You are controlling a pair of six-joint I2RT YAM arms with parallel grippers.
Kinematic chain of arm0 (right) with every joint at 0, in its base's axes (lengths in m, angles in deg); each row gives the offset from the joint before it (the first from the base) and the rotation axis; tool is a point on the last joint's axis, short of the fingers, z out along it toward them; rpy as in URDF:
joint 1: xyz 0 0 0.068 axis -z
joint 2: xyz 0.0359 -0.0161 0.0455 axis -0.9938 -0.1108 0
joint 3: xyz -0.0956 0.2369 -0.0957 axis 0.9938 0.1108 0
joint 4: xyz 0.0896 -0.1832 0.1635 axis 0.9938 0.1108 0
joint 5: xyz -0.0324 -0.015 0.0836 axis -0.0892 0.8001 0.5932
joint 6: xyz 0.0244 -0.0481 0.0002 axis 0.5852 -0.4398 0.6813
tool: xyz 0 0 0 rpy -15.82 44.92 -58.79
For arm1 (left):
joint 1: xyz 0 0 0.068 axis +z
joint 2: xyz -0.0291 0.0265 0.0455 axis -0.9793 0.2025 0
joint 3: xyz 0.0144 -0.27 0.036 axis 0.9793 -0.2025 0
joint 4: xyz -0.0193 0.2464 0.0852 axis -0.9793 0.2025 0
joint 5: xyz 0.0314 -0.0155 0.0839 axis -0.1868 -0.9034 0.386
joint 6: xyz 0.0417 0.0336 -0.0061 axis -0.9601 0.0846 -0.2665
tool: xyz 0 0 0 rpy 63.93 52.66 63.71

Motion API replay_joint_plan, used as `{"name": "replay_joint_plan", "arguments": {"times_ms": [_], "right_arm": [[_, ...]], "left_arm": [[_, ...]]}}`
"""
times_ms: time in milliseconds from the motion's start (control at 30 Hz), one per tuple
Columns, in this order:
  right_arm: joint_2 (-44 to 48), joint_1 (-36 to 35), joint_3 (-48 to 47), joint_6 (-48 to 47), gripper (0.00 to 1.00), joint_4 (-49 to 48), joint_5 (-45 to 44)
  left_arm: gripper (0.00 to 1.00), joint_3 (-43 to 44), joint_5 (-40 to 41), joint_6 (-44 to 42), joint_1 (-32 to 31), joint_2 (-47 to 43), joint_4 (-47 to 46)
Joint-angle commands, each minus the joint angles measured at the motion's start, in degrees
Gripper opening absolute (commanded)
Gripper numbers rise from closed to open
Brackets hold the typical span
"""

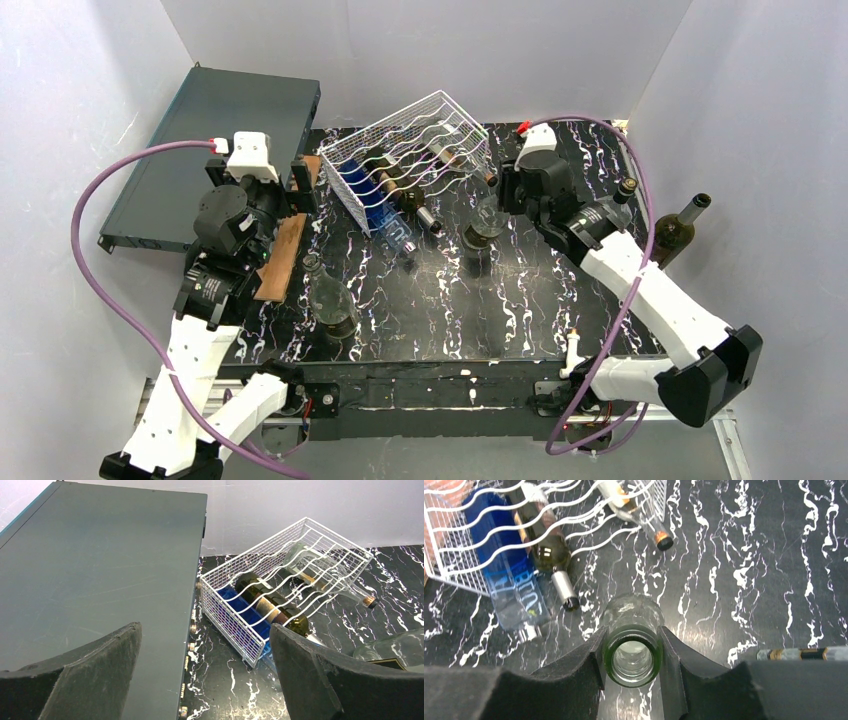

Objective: Put the wine bottle on the wine rack

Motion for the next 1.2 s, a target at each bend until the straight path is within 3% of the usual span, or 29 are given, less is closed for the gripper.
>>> {"name": "replay_joint_plan", "arguments": {"times_ms": [0, 633, 1167], "right_arm": [[3.15, -0.03, -0.78, 0.94, 0.01, 11.34, 4.95], [7.96, -0.03, 6.23, 3.23, 0.01, 24.22, 17.24], [6.75, -0.32, 22.33, 8.84, 0.01, 8.27, 19.33]], "left_arm": [[0.99, -0.1, -0.21, 0.05, -0.2, 0.15, -1.24], [0.99, -0.19, -0.21, 0.14, -0.1, 0.61, -1.33], [0.99, -0.42, 0.06, 0.05, -0.1, 0.42, -1.42]]}}
